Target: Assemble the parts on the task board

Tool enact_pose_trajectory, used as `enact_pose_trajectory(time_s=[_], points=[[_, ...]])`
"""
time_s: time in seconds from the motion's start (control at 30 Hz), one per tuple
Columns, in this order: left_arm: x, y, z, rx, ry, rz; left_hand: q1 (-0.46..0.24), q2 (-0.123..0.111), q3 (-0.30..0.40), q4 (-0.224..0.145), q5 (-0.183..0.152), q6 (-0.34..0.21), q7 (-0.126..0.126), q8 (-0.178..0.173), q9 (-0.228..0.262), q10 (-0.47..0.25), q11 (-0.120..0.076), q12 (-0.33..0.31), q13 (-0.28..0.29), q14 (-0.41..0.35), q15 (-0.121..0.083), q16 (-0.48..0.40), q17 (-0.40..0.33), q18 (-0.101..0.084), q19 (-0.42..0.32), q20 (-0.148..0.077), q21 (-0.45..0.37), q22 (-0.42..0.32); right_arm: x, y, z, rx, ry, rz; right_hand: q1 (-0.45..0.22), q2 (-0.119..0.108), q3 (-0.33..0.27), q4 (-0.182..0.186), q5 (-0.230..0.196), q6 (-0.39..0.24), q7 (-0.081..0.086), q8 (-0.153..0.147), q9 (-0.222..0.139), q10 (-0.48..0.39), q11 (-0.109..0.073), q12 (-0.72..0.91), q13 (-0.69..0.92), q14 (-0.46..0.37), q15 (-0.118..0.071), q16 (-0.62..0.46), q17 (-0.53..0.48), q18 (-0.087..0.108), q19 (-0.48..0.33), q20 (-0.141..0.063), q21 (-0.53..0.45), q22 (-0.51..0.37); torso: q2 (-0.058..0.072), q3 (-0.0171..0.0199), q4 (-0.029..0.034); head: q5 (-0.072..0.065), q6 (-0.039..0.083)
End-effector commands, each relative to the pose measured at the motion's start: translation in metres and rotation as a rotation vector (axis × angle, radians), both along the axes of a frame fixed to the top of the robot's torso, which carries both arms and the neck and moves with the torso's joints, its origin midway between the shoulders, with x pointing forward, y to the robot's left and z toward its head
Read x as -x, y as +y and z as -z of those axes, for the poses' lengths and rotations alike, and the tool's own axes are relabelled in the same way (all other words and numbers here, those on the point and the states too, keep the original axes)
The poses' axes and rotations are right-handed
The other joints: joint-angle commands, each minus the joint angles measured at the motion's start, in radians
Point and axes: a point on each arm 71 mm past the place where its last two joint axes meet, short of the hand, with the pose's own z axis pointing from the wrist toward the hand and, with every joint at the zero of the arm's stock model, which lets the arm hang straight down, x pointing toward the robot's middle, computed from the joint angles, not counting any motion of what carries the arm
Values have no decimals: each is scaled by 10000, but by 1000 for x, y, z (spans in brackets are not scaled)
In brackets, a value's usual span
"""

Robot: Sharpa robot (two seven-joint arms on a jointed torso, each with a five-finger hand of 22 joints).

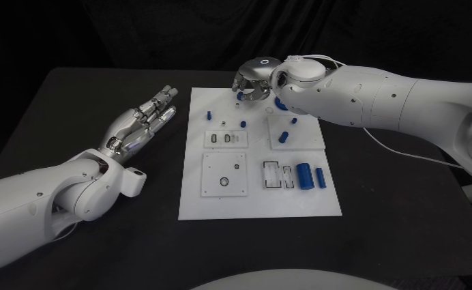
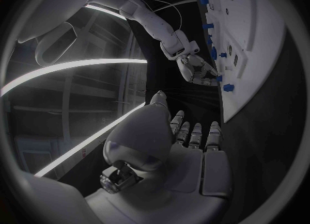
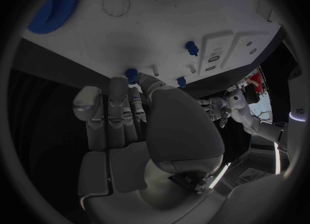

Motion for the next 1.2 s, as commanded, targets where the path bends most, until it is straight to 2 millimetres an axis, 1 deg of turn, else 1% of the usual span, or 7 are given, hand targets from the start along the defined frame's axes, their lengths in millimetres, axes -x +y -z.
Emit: enact_pose_trajectory(time_s=[0.03,0.27,0.63,0.77,0.8,0.87,1.2], points=[[3,-1,-11,909,-1310,353,92,8,-16,-56,22,-31,36,4,-10,-26,71,-50,-17,-4,82,-36,-16,159,1,78,3,12,-1,-3,2,94,53,331,-125,93,-223,-253,19,-1619,-452,-53,-518,-1354,28,-52,-2,-272,44,-320,-372,202,-232,46,-330,-215,0,-5,-2,10,-10],[3,-1,-11,907,-1285,368,106,6,-13,-58,22,-61,42,-1,-13,-37,76,-53,-19,-4,96,-36,-16,159,3,87,5,13,0,-10,-4,-345,-602,290,-202,257,-675,-475,34,-3666,-691,-173,-1197,-3826,53,-133,-102,-685,110,-692,-828,293,-553,112,-848,-516,1,1,4,24,9],[5,6,-12,875,-1278,258,110,3,-13,-59,22,-51,43,0,-12,-31,77,-51,-18,-4,100,-36,-16,158,4,91,6,14,22,-49,-39,-1484,-2233,-55,-20,411,-707,-706,9,-1428,276,262,-1054,986,-409,2075,1826,-976,-156,-1448,-1146,567,-1453,-71,-2389,-1648,-1,1,8,97,-12],[6,9,-12,851,-1267,206,110,3,-13,-59,22,-51,43,0,-12,-31,77,-51,-18,-4,100,-36,-16,158,4,91,6,14,31,-75,-47,-1397,-2059,417,-210,414,-927,-650,47,-967,293,214,-1145,-140,-583,6170,5383,-701,-246,-1623,-1105,478,-1131,-192,-2550,-1450,-5,2,0,75,-49],[6,9,-12,847,-1264,198,116,1,-13,-60,22,-39,44,3,-10,-29,78,-51,-17,-4,105,-36,-16,158,5,95,7,14,33,-83,-48,-1326,-1946,580,-581,491,-1034,-341,185,-640,310,258,-1105,1965,-698,11783,10965,698,-410,1901,3761,106,216,-392,-483,622,-3,1,-2,57,-52],[6,9,-12,846,-1260,197,116,1,-13,-60,22,-39,44,3,-10,-29,78,-51,-17,-4,105,-36,-16,158,5,95,7,14,35,-94,-47,-1171,-1720,851,-809,491,-1089,-119,59,-296,428,371,-1007,4189,-909,13986,13453,1550,-412,3733,6529,-297,1175,-382,1135,2264,-4,-4,-4,50,-48],[6,7,-11,885,-1223,302,137,-5,-8,-66,19,-73,46,1,-12,-37,80,-52,-19,-4,154,-36,-16,156,10,130,11,18,37,-137,-26,-242,-421,2290,-1832,448,-1525,710,39,-243,467,235,-909,5994,-946,15055,15039,2763,-442,5558,9734,-636,2107,-398,2611,3770,-8,2,-70,121,-68]])
